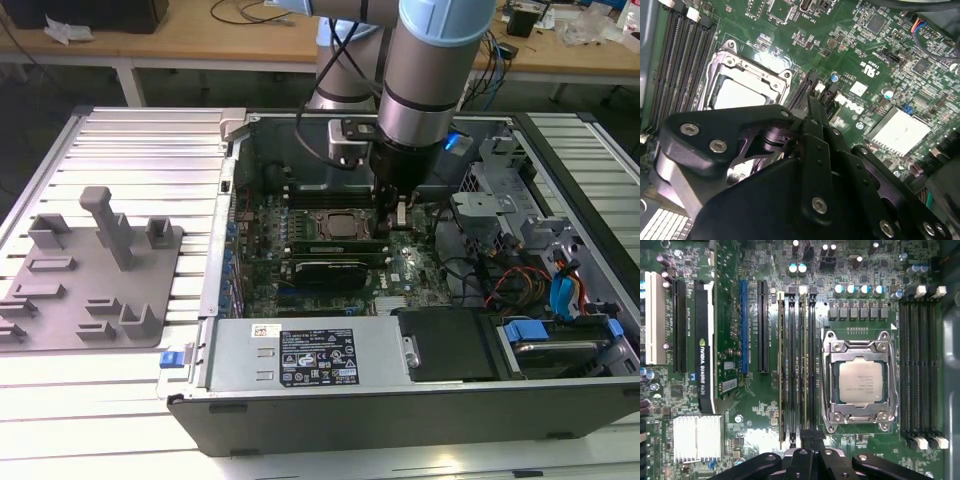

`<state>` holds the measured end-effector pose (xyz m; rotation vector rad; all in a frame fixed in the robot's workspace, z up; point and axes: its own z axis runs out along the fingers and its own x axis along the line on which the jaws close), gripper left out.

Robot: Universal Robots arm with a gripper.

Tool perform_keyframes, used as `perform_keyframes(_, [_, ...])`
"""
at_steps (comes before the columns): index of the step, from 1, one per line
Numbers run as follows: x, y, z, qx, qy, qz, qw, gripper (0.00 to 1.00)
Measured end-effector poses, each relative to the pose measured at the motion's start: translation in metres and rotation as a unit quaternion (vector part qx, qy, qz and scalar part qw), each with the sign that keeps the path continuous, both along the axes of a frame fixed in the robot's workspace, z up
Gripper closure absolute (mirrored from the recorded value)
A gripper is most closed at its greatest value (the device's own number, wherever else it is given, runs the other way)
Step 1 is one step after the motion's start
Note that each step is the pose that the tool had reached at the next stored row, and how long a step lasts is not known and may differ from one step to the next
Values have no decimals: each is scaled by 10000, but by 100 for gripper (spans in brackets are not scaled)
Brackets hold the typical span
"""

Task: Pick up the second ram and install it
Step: 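Press down the second ram until it locks into place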

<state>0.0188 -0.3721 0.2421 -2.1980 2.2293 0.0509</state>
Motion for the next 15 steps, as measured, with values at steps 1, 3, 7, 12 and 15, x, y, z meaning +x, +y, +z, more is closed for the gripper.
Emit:
perform_keyframes(1, [0, 0, 1, 1, -1, 0, 10000, 92])
perform_keyframes(3, [-55, -1, 1, -2, -1, 0, 10000, 92])
perform_keyframes(7, [-224, -1, -1, -1, -15, 0, 10000, 92])
perform_keyframes(12, [-642, 1, -2, -1, -43, 0, 10000, 92])
perform_keyframes(15, [-748, 3, -4, 0, -49, -1, 10000, 92])
